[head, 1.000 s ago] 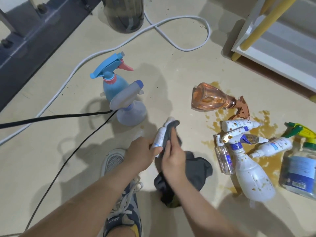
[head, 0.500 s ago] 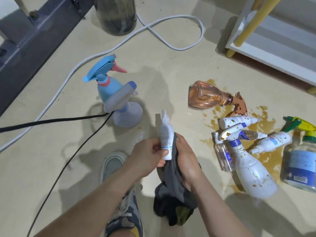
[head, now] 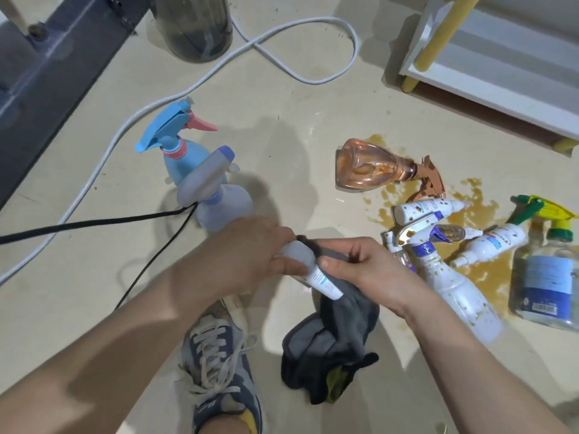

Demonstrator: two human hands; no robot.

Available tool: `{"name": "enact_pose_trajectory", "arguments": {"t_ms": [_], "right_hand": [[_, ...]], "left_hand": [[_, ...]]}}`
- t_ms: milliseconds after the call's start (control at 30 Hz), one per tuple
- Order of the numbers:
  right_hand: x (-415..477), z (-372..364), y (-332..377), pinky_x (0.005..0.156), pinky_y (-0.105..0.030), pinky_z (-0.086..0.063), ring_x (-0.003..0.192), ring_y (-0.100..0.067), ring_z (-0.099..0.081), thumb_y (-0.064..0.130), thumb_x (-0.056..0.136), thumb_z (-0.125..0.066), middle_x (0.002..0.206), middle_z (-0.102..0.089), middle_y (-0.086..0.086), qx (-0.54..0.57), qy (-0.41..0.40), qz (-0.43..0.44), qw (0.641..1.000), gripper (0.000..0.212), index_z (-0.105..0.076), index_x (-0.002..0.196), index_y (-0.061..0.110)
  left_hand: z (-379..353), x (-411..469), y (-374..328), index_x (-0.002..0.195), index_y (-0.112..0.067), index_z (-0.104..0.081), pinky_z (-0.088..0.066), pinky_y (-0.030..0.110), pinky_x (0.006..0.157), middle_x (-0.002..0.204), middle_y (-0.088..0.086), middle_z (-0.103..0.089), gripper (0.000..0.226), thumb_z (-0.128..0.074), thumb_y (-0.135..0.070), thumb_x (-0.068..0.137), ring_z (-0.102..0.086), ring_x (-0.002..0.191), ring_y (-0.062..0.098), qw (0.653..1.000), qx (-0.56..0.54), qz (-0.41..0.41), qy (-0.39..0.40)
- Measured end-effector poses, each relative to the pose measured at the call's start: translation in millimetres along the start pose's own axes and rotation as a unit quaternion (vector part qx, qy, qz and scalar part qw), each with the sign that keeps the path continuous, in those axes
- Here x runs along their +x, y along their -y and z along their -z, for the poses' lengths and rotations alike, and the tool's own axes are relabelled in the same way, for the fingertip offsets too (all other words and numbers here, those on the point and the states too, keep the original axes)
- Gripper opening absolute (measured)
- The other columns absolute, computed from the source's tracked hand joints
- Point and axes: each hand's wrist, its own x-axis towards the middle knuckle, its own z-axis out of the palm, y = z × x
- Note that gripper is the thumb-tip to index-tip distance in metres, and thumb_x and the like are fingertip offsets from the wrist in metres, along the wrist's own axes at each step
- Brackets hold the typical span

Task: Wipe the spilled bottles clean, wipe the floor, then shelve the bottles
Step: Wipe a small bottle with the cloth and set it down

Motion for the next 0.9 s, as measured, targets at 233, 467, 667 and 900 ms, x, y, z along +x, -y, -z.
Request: {"name": "enact_pose_trajectory", "arguments": {"t_ms": [233,467,667,900], "right_hand": [[5.3,-74.3,-39.7,0.112,-0.023,-0.032,0.148,-0.029,-0.023,-0.006,0.087,-0.051,0.158,-0.028,-0.012,-0.355,-0.144,0.148,0.912,0.069,-0.028,0.151,0.006],[21.5,-66.0,-69.7,0.090,-0.041,-0.039,0.134,-0.025,-0.039,0.008,0.079,-0.064,0.152,-0.038,-0.012,-0.571,-0.202,0.120,0.787,0.081,-0.029,0.151,0.007],[58.0,-31.6,-59.3,0.085,-0.033,-0.023,0.110,-0.022,-0.057,0.030,0.055,-0.078,0.111,-0.063,0.004,-0.601,-0.100,0.155,0.778,0.066,-0.060,0.117,0.021],[66.0,-13.6,-54.0,0.086,-0.034,-0.028,0.116,-0.016,-0.041,0.044,0.061,-0.074,0.121,-0.048,0.009,-0.524,-0.089,0.057,0.845,0.071,-0.052,0.127,0.033]], "left_hand": [[-31.2,7.7,8.5,0.054,-0.014,-0.056,-0.041,0.033,0.057,0.055,0.005,-0.060,0.067,-0.035,-0.062,0.095,-0.059,0.063,0.030,0.953,-0.198,0.222,-0.062],[-61.7,1.5,6.3,0.080,-0.002,-0.070,-0.049,0.037,0.075,0.075,0.015,-0.069,0.065,-0.035,-0.053,0.099,-0.064,0.076,0.032,0.913,-0.284,0.285,-0.063],[-76.0,-10.5,0.6,0.090,-0.002,-0.067,-0.045,0.040,0.076,0.087,0.020,-0.068,0.057,-0.031,-0.043,0.103,-0.061,0.087,0.037,0.952,-0.168,0.248,-0.068],[-65.5,-15.7,-1.5,0.094,-0.010,-0.057,-0.040,0.039,0.069,0.078,0.009,-0.055,0.046,-0.026,-0.043,0.104,-0.060,0.084,0.032,0.983,0.050,0.154,-0.089]]}}
